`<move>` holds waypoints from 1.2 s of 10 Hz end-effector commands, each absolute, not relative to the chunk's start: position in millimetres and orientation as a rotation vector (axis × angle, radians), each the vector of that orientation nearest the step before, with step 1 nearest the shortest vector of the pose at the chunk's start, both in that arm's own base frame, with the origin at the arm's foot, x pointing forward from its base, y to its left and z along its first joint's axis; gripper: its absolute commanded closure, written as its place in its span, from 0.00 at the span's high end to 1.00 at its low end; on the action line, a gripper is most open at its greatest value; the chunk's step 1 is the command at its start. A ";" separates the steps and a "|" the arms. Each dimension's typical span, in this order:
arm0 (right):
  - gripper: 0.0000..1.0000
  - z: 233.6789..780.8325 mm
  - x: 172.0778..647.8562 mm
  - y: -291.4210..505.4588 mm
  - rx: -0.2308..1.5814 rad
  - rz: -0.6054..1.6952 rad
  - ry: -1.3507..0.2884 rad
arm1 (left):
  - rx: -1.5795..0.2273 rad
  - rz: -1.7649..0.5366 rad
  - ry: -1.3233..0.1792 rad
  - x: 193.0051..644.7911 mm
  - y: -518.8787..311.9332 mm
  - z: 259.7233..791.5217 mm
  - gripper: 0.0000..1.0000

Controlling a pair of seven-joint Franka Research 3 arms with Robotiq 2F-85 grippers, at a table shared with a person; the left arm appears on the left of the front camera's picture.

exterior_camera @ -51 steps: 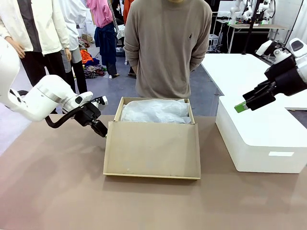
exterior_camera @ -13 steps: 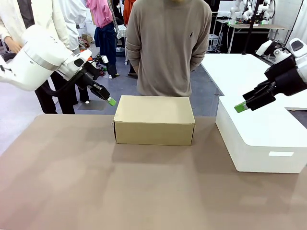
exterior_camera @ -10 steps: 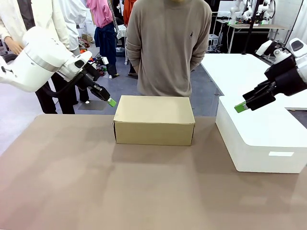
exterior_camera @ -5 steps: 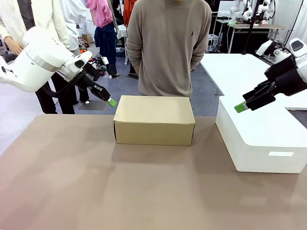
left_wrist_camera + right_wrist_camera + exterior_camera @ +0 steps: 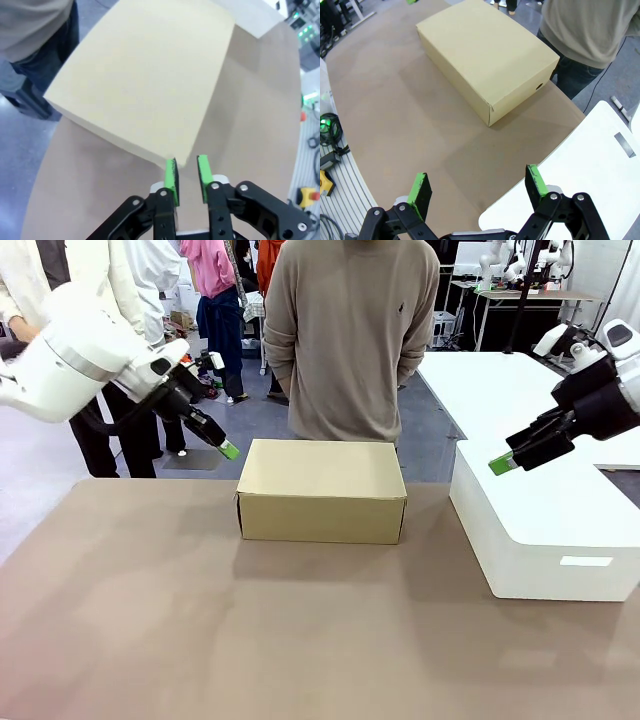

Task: Pack the shoes into the box.
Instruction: Press down on the lid of the Shoes Box.

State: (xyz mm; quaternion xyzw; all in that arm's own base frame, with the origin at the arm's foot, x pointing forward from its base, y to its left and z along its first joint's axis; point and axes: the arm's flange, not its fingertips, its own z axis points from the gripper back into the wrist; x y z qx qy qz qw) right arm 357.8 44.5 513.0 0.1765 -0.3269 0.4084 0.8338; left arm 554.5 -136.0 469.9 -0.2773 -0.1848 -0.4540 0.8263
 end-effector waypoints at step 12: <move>0.00 579.4 464.6 157.0 0.187 1.115 -0.489 | -0.245 -1.011 -0.119 433.9 -95.6 547.6 1.00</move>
